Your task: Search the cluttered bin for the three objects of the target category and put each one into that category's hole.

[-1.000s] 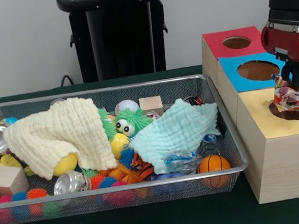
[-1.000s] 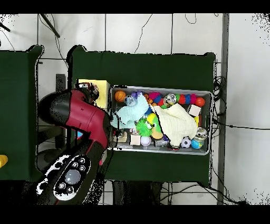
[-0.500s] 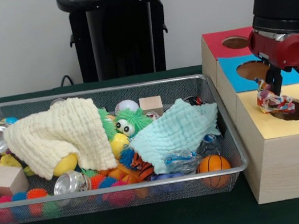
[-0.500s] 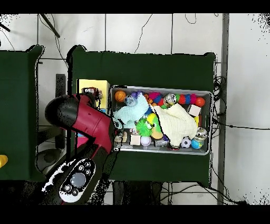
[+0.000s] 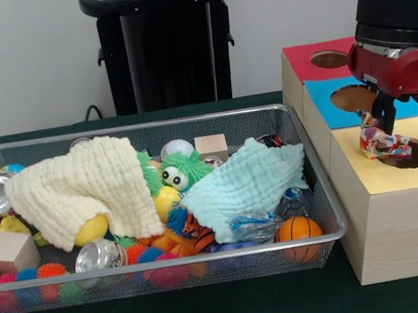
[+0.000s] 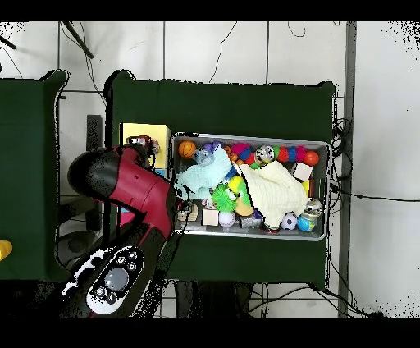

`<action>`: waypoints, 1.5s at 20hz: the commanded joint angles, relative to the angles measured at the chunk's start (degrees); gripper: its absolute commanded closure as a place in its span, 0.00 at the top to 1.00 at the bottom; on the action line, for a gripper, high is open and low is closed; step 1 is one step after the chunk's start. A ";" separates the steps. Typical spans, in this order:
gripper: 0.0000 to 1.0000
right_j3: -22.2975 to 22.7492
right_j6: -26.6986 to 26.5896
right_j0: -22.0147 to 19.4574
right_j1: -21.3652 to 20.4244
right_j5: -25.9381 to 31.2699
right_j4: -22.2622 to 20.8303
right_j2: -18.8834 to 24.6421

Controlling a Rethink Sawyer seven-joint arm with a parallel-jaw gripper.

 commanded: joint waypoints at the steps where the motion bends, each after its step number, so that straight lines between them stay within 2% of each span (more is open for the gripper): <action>1: 0.00 1.48 18.14 -0.22 8.76 10.01 -3.26 2.47; 7: 0.00 0.21 17.06 0.19 8.63 10.44 -2.64 3.25; 19: 0.00 3.20 1.17 -3.31 4.07 2.90 -3.35 12.91; 23: 0.00 3.44 -3.49 -4.16 3.32 1.59 -5.79 14.96; 26: 0.00 4.37 -8.13 -5.07 1.91 -2.50 -8.06 18.23; 30: 0.00 6.47 -11.72 -7.90 -0.41 -8.23 -11.83 23.08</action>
